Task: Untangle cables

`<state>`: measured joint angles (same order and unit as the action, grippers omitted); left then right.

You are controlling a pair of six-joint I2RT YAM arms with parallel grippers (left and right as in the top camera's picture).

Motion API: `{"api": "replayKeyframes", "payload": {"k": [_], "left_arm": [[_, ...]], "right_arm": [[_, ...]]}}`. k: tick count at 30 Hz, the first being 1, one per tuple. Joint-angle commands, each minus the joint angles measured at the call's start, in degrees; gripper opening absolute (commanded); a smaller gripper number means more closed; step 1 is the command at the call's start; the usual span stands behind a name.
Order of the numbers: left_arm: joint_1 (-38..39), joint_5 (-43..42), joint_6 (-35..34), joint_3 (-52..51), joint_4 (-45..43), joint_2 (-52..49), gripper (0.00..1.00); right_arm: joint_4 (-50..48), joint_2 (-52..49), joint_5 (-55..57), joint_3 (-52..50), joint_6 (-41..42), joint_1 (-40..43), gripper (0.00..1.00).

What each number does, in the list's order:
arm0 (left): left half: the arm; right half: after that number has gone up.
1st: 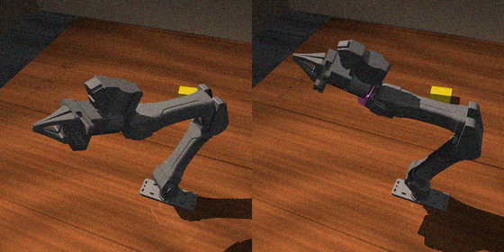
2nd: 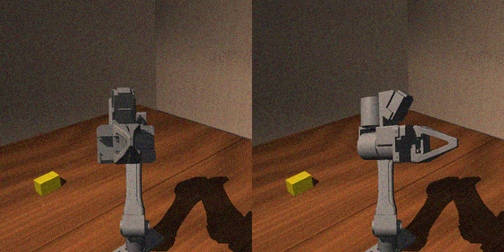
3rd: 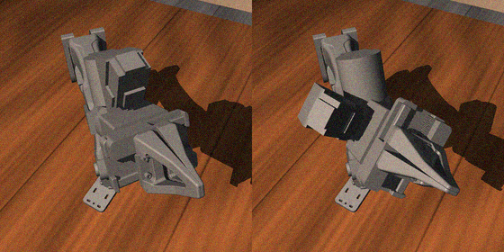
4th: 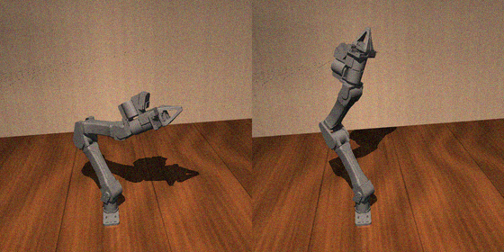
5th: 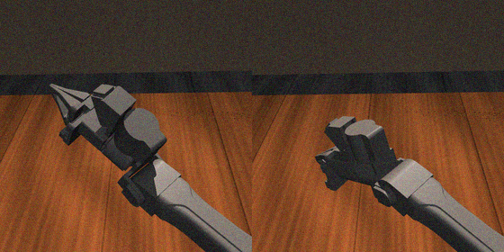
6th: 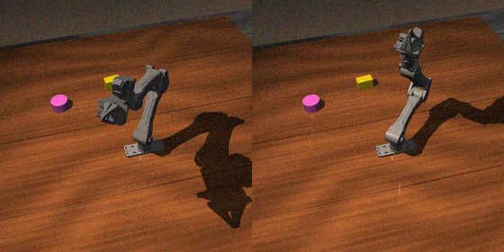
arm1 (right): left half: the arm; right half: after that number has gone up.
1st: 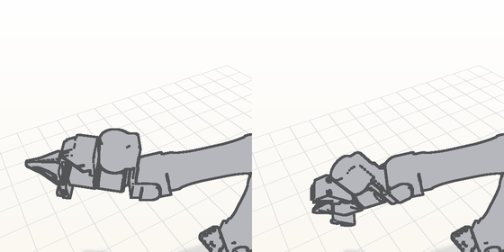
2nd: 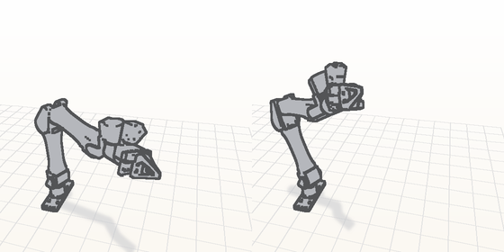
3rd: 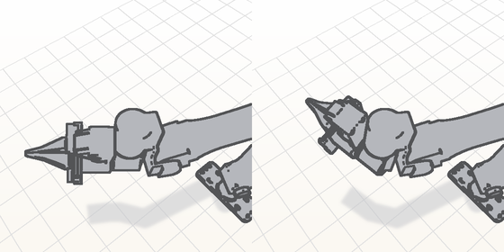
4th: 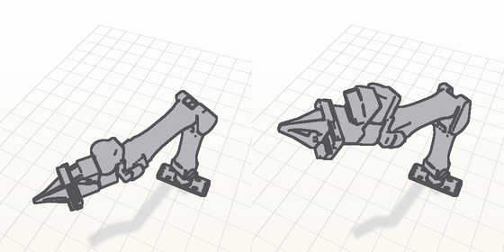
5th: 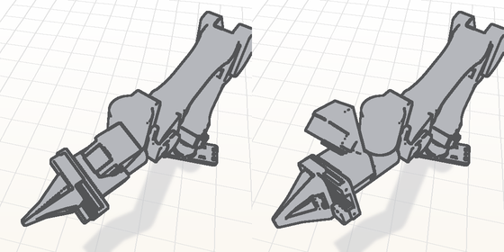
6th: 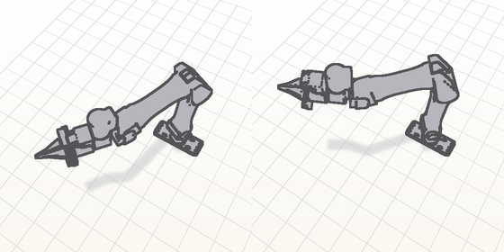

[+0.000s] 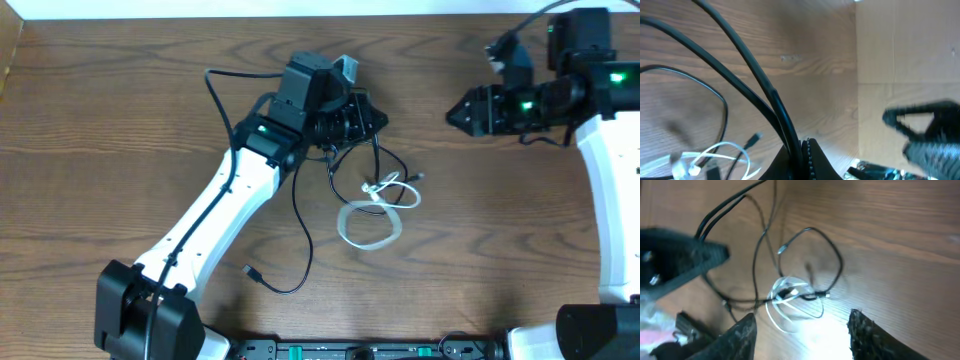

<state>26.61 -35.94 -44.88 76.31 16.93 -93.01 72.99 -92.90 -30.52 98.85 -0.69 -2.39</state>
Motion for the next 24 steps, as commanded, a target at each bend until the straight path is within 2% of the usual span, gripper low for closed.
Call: {"api": "replayKeyframes", "payload": {"k": [1,9,18,24], "left_arm": [[-1.9,0.6,-3.6,0.7,0.2,0.3,0.07],[-3.3,0.4,-6.9,0.7,-0.2,0.3,0.08],[-3.6,0.4,-8.1,0.7,-1.5,0.3,0.07],[-3.6,0.4,-8.4,0.7,-1.8,0.3,0.08]], "right_arm": [[-0.1,-0.5,-2.4,-1.0,1.3,-2.5,0.52],[-1.3,-3.1,-0.5,-5.5,0.1,-7.3,0.47],[-5.8,-5.2,-0.4,-10.0,-0.2,-11.1,0.5],[-10.8,-6.7,-1.4,-14.6,-3.7,-11.2,0.5]]}}
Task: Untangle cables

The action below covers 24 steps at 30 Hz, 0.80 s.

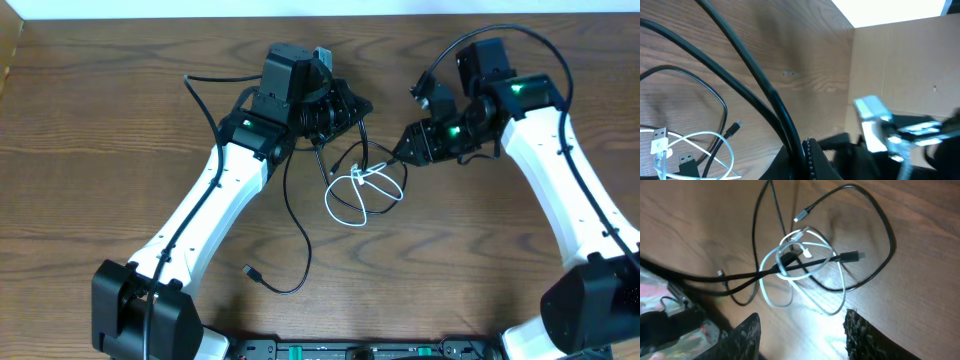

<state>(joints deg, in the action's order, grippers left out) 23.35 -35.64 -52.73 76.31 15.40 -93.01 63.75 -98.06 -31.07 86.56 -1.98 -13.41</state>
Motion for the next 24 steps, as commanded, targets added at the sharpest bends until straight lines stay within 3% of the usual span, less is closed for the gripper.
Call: {"api": "replayKeyframes", "payload": {"k": [1,7,11,16,24], "left_arm": [[-0.3,0.2,-0.5,0.7,-0.3,0.3,0.08],[-0.3,0.3,-0.6,0.7,-0.3,0.3,0.07],[0.0,-1.1,-1.2,0.7,-0.2,0.3,0.07],[0.0,-1.4,-1.9,0.7,-0.2,0.3,0.08],[0.0,-1.4,-2.5,0.7,-0.2,0.3,0.08]], "right_arm": [[-2.3,-1.8,-1.6,-2.9,-2.4,-0.2,0.5],[-5.4,-4.1,-6.7,-5.1,-2.4,-0.2,0.49],[-5.6,-5.0,-7.3,-5.3,-10.8,-0.8,0.47],[-5.2,-5.0,-10.7,-5.3,-30.7,-0.9,0.5],[-6.5,-6.3,-11.4,-5.7,-41.6,-0.9,0.47]]}}
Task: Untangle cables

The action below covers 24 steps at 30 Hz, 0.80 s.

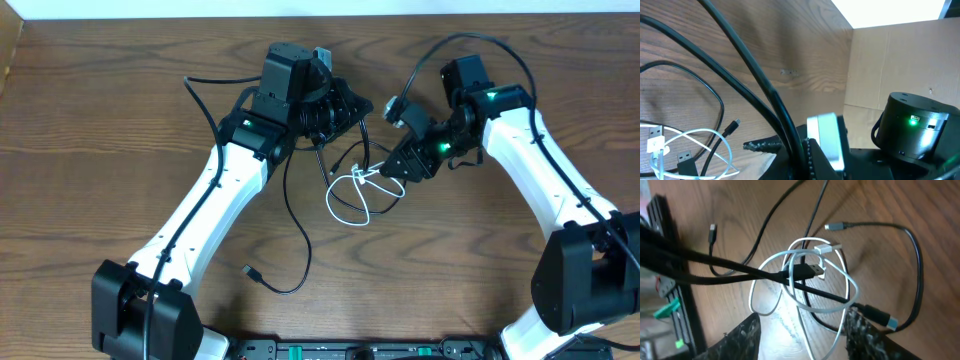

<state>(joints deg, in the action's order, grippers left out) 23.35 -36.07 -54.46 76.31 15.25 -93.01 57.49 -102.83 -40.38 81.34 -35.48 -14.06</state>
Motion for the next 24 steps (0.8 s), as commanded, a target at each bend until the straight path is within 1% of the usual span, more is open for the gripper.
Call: {"api": "replayKeyframes", "payload": {"k": [1,2,3,4,7,10,12,14,20,21,24], "left_arm": [[0.0,-1.0,-1.1,0.7,-0.1,0.3,0.07],[0.0,-0.9,-1.7,0.7,-0.1,0.3,0.08],[0.0,-1.0,-2.1,0.7,-0.1,0.3,0.08],[0.0,-1.0,-2.3,0.7,-0.1,0.3,0.08],[0.0,-1.0,-2.3,0.7,-0.1,0.3,0.08],[0.0,-1.0,-2.3,0.7,-0.1,0.3,0.08],[0.0,-1.0,-2.3,0.7,0.0,0.3,0.07],[0.0,-1.0,-2.3,0.7,0.0,0.3,0.07],[0.0,-1.0,-2.3,0.7,0.0,0.3,0.07],[0.0,-0.9,-2.3,0.7,-0.1,0.3,0.07],[-0.1,-0.7,-2.2,0.7,-0.1,0.3,0.08]], "right_arm": [[-0.5,-2.0,-2.0,-0.5,-8.5,-0.3,0.46],[-1.0,-2.3,-2.0,-0.5,-8.5,-0.3,0.46],[-1.6,-2.7,-2.0,-0.5,-8.5,-0.3,0.49],[-2.6,-3.2,-2.1,-0.5,-8.5,-0.3,0.54],[-5.0,-4.8,-2.2,-0.5,-8.6,-0.7,0.64],[-5.4,-6.3,-2.1,-0.5,-10.9,-1.5,0.64],[-5.4,-7.0,-2.0,-0.5,-12.0,-1.9,0.63],[-5.7,-7.6,-2.0,-0.5,-12.0,-2.2,0.59],[-5.9,-7.7,-2.2,-0.5,-12.0,-2.2,0.27],[-5.8,-7.7,-2.2,-0.5,-11.9,-2.2,0.2],[-5.2,-7.7,-2.3,-0.5,-10.6,-2.2,0.12]]}}
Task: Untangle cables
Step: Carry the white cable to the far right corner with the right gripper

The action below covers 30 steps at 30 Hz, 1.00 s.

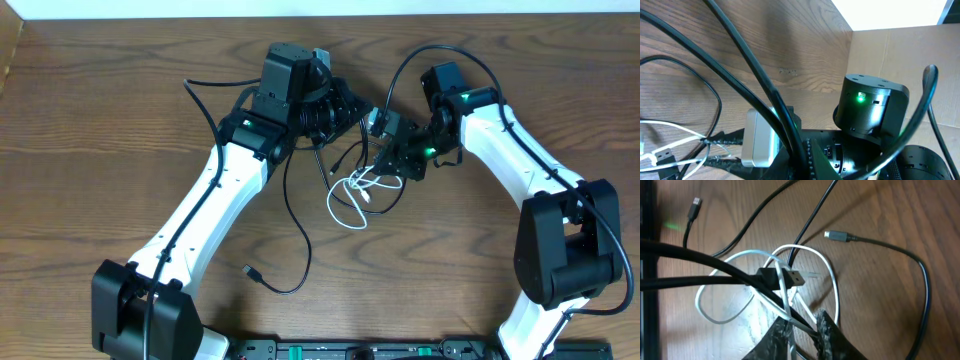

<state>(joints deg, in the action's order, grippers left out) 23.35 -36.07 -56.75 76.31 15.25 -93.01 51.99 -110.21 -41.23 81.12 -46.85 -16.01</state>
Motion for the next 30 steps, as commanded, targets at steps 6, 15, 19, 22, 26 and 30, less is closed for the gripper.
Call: {"api": "replayKeyframes", "payload": {"k": [6,15,19,22,26,30], "left_arm": [[-1.4,-0.7,0.1,0.7,-0.1,0.3,0.07],[-4.8,-0.3,0.1,0.7,-0.4,0.3,0.07],[-6.7,-0.3,0.0,0.7,-0.4,0.3,0.08],[-7.7,-0.3,0.0,0.7,-0.4,0.3,0.08],[-9.1,-0.1,0.1,0.7,-0.5,0.3,0.08],[-10.8,0.8,0.1,0.7,-0.5,0.3,0.08]], "right_arm": [[0.5,-0.3,-1.3,-0.3,9.4,-0.3,0.01],[1.2,-0.3,1.0,-0.3,27.4,1.6,0.01],[2.0,-0.3,5.0,-0.3,32.8,2.4,0.01],[3.3,-0.3,7.5,-0.3,34.9,3.1,0.01],[5.2,-0.3,12.8,-0.3,39.1,3.8,0.01],[5.9,-0.3,18.8,-0.3,44.9,5.2,0.01]]}}
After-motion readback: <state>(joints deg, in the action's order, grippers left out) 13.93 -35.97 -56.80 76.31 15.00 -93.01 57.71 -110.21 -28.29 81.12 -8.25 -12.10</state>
